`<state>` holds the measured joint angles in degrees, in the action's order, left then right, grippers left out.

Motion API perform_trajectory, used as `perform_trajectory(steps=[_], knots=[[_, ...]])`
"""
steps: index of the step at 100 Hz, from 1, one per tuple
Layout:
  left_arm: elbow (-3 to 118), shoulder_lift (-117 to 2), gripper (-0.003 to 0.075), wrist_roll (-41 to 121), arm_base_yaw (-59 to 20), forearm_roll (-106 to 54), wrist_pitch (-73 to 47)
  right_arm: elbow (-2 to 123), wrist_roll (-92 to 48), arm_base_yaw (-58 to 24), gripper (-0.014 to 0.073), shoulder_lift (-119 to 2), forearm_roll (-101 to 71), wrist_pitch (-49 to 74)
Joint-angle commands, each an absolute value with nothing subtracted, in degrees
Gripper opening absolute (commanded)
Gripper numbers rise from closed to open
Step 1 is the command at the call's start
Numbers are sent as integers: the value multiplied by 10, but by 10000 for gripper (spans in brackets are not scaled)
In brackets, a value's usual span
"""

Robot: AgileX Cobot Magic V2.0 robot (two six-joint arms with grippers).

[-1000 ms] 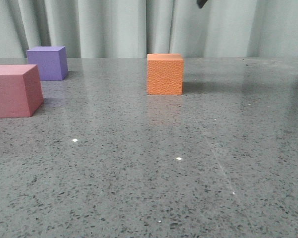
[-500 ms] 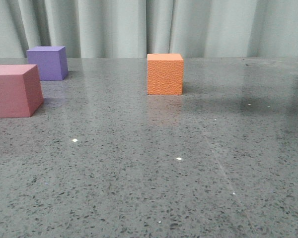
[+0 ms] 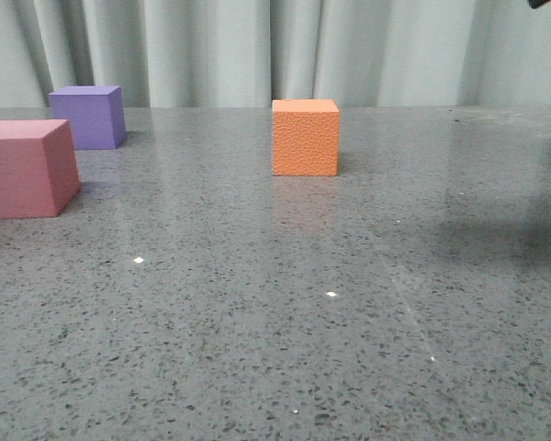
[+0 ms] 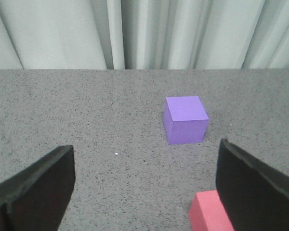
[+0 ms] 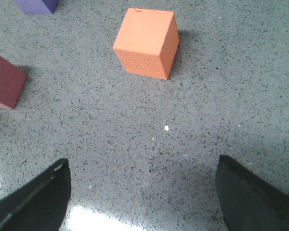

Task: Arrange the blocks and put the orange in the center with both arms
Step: 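Open the right gripper, release the orange cube, and withdraw, then reach the left gripper over the orange cube and grasp it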

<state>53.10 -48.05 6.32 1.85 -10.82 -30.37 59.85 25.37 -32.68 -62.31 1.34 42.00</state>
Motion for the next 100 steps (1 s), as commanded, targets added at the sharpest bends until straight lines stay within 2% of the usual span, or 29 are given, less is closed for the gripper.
perform_trajectory(steps=[1,43,59,100], knots=[[575,-507,566,91,13,-118,-280,590,253,-326,611,-584,19,365],[778,-702,568,215,-63,-132,-369,571,253,-326,611,-560,10,366],[884,-787,568,230,-97,-139,-437,571,253,-326,611,-560,9,363],[1109,-972,567,426,-127,-304,-613,571,253,-326,611,-560,3,362]])
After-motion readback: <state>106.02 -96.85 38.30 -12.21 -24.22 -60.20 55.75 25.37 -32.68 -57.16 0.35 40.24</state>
